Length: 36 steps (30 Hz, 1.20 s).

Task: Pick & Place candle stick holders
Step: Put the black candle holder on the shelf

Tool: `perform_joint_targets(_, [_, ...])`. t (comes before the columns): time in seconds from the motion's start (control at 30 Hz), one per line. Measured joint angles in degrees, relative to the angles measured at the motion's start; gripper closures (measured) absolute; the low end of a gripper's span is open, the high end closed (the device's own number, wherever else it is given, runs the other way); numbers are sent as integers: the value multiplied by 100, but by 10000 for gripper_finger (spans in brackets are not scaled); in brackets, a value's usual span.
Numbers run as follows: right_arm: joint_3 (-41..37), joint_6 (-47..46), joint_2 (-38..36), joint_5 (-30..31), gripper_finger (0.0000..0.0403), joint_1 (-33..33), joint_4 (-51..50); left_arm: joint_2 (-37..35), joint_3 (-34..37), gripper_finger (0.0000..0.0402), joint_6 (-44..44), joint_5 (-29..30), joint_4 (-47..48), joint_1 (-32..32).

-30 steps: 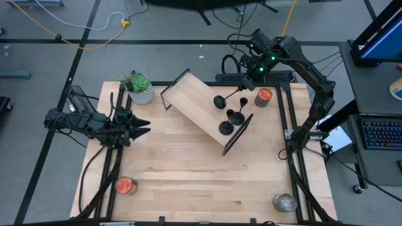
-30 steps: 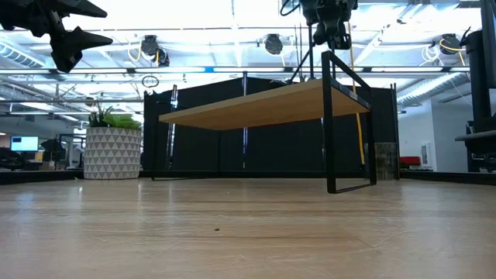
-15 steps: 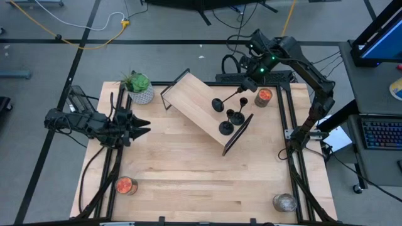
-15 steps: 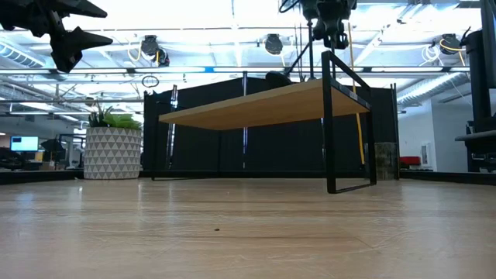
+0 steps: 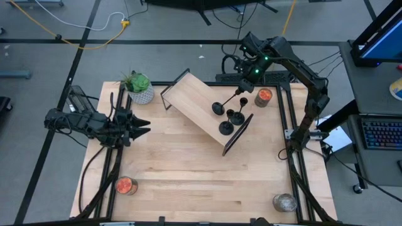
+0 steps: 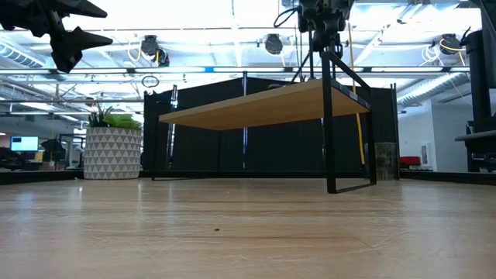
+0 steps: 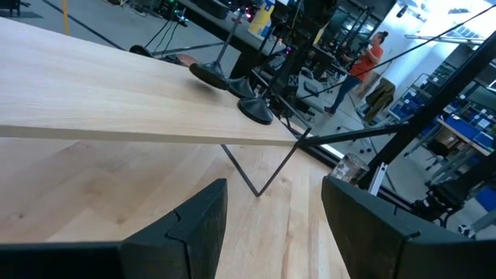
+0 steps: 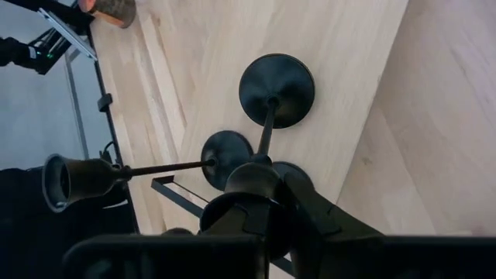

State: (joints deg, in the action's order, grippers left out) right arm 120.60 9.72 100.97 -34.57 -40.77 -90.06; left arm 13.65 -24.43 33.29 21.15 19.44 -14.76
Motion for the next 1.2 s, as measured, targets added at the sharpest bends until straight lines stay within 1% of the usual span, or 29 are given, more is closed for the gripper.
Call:
perform_joint_targets(0.37, [0,-64,4,0,388,0,4,2,0,186,-10,0,2,0])
perform_joint_targets(0.67, [2,-152,4,-18,362,0,6,2,0,186,-36,0,4,0])
perform_joint_targets(1.2, [9,-152,2,-33,358,227,7,0,0,186,-53,0,9,0])
